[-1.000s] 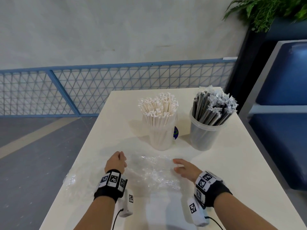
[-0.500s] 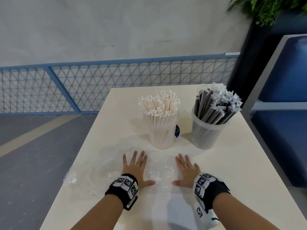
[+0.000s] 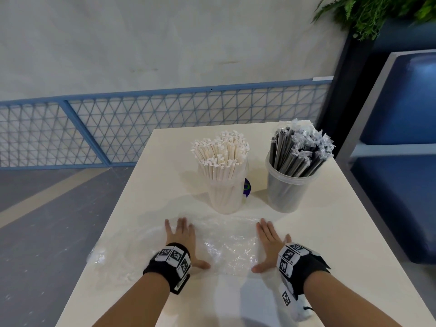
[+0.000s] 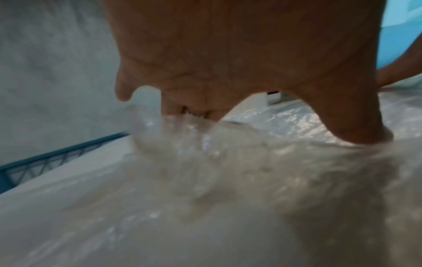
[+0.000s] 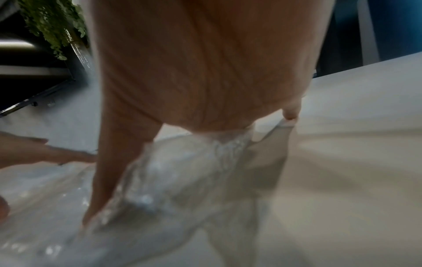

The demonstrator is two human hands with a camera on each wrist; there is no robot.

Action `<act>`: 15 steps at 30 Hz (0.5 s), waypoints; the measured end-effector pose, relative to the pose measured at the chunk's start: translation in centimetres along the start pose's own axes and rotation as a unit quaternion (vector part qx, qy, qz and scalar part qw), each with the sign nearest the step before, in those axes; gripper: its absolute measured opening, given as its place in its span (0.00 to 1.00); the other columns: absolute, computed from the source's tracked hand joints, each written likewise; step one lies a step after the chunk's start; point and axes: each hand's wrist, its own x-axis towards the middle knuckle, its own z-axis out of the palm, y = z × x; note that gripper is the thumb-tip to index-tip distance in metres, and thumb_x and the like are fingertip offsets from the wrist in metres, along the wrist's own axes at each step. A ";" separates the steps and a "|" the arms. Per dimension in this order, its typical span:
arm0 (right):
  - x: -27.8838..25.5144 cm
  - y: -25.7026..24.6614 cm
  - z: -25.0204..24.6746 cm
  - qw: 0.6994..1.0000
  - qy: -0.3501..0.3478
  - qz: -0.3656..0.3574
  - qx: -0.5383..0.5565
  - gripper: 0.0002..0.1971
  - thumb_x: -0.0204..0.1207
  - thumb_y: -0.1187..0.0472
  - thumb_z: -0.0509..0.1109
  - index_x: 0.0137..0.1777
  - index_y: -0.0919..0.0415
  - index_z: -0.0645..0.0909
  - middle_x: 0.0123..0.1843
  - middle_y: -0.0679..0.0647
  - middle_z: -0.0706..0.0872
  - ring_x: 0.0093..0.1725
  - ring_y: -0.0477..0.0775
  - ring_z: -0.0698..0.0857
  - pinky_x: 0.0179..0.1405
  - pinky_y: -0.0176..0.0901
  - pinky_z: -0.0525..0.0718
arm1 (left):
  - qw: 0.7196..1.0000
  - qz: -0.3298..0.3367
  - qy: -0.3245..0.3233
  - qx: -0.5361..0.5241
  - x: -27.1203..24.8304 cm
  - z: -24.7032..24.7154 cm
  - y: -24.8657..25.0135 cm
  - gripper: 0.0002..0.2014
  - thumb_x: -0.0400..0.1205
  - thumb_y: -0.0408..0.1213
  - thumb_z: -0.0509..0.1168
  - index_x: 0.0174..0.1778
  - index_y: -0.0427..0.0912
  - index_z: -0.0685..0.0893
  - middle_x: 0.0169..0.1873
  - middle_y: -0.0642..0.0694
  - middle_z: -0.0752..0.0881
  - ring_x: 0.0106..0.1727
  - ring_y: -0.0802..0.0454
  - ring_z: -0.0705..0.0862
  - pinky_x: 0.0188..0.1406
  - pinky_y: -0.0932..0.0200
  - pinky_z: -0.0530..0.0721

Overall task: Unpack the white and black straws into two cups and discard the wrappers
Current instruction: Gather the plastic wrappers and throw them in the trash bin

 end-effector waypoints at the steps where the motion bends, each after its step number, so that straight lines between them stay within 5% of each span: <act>1: 0.0 0.0 0.0 1.000 0.001 0.000 0.000 0.65 0.64 0.34 0.72 0.79 0.61 0.26 0.81 0.52 0.24 0.81 0.53 0.29 0.74 0.77 0.44 | 1.000 0.026 0.013 -0.004 0.0 0.0 0.3 0.66 0.60 0.78 0.58 0.78 0.39 0.31 0.78 0.39 0.27 0.81 0.41 0.33 0.70 0.22 0.32; 6: -0.1 0.3 0.3 1.000 0.016 -0.012 0.012 0.66 0.62 0.36 0.75 0.79 0.61 0.27 0.81 0.52 0.24 0.82 0.53 0.29 0.74 0.78 0.43 | 0.996 0.008 -0.033 -0.080 0.2 2.3 -0.3 0.67 0.59 0.77 0.61 0.76 0.45 0.25 0.78 0.43 0.25 0.81 0.44 0.32 0.75 0.29 0.32; 10: -0.3 0.4 -0.4 0.999 0.020 -0.016 0.028 0.62 0.64 0.38 0.76 0.81 0.56 0.31 0.83 0.51 0.28 0.83 0.53 0.33 0.75 0.75 0.45 | 0.999 0.006 -0.041 0.001 -0.1 0.0 -0.4 0.65 0.59 0.78 0.60 0.80 0.42 0.36 0.82 0.40 0.39 0.83 0.42 0.44 0.73 0.26 0.33; 13: -1.2 0.4 -1.9 0.972 0.140 0.001 0.188 0.46 0.68 0.41 0.74 0.81 0.50 0.53 0.84 0.50 0.54 0.83 0.52 0.55 0.78 0.64 0.52 | 0.992 0.059 0.092 -0.066 -1.5 -3.5 1.6 0.50 0.65 0.74 0.60 0.75 0.42 0.62 0.75 0.46 0.68 0.76 0.47 0.66 0.79 0.37 0.42; 15: -2.0 1.0 -3.4 0.876 0.298 -0.021 0.380 0.30 0.66 0.51 0.79 0.66 0.54 0.71 0.66 0.50 0.77 0.70 0.59 0.78 0.68 0.55 0.74 | 0.941 0.135 0.221 -0.219 -2.6 -5.9 3.7 0.35 0.70 0.65 0.65 0.65 0.44 0.71 0.63 0.49 0.76 0.65 0.51 0.74 0.75 0.53 0.64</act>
